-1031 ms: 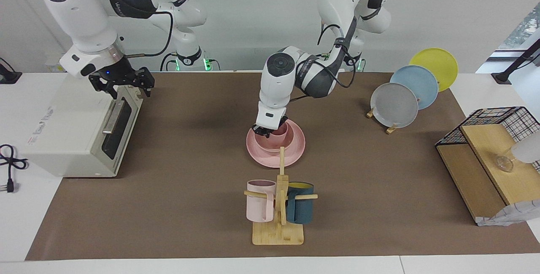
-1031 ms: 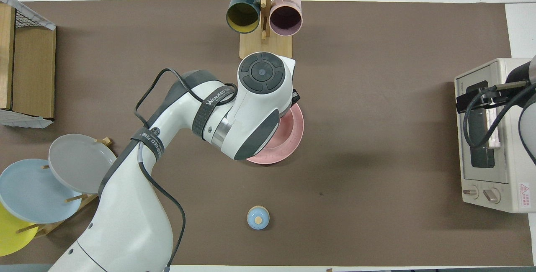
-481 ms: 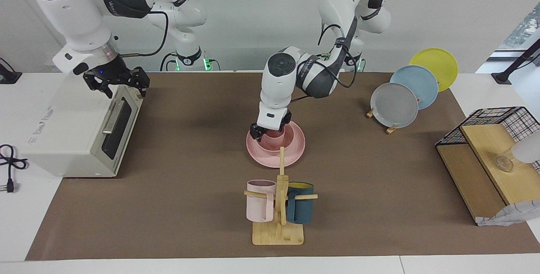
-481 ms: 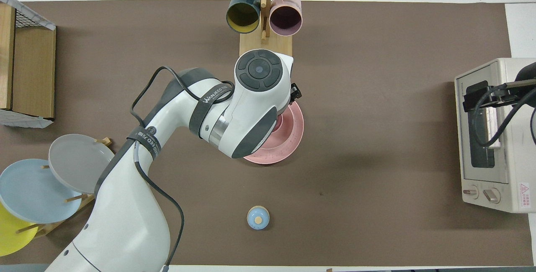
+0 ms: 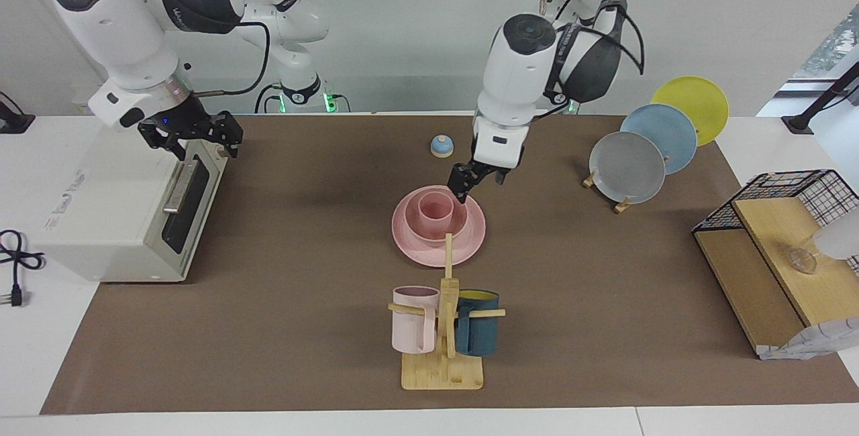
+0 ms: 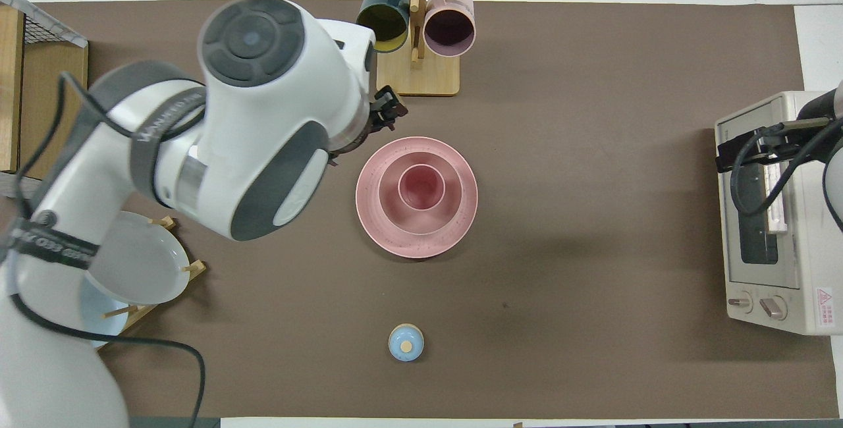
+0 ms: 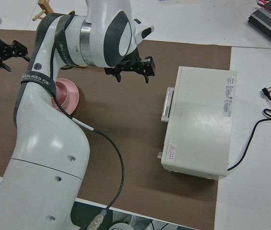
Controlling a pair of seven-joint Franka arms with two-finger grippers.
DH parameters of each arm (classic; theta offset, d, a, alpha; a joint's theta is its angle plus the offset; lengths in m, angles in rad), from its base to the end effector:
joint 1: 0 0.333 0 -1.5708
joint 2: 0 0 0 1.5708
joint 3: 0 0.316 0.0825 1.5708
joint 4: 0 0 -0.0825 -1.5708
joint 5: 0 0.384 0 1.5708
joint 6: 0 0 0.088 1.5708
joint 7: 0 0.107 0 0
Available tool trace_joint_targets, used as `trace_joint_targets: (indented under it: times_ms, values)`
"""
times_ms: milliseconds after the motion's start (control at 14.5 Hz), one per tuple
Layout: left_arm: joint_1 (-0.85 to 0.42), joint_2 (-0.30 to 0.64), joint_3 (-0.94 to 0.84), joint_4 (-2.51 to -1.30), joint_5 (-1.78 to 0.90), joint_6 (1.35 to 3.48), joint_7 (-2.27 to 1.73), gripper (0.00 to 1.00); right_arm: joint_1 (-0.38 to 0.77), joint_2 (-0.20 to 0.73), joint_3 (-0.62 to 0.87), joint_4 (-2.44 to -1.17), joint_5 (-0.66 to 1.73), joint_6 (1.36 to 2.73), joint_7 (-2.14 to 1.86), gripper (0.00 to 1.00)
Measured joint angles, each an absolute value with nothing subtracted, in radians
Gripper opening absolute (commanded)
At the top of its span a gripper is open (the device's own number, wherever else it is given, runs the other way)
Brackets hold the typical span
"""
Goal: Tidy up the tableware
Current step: 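Open the left gripper and withdraw it from the cup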
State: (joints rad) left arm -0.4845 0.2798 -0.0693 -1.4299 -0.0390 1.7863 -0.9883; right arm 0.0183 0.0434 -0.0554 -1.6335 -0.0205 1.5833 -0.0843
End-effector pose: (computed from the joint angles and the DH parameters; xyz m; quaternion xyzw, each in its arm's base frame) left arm 0.5576 -0.3419 0.5430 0.9742 0.2203 0.0077 0.0475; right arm 0.5639 -0.0225 0.5718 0.9985 0.0241 -0.0474 0.0086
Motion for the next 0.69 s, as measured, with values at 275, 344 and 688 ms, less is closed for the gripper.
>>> trace_joint_targets:
  times_ms: [275,344,688]
  values:
    - [-0.333,0.207,-0.065,-1.435,-0.039,1.684,-0.712,1.0,0.02,0.05,-0.055,-1.616,-0.02,1.575,-0.084,1.0]
    - [-0.286,0.193,-0.064,-1.437,-0.039,1.653,-0.622,1.0,0.02,0.05,-0.057,-1.614,-0.021,1.574,-0.087,1.0]
    - [-0.107,0.111,-0.062,-1.517,-0.039,1.595,-0.243,1.0,0.02,0.05,-0.062,-1.61,-0.021,1.552,-0.108,1.0]
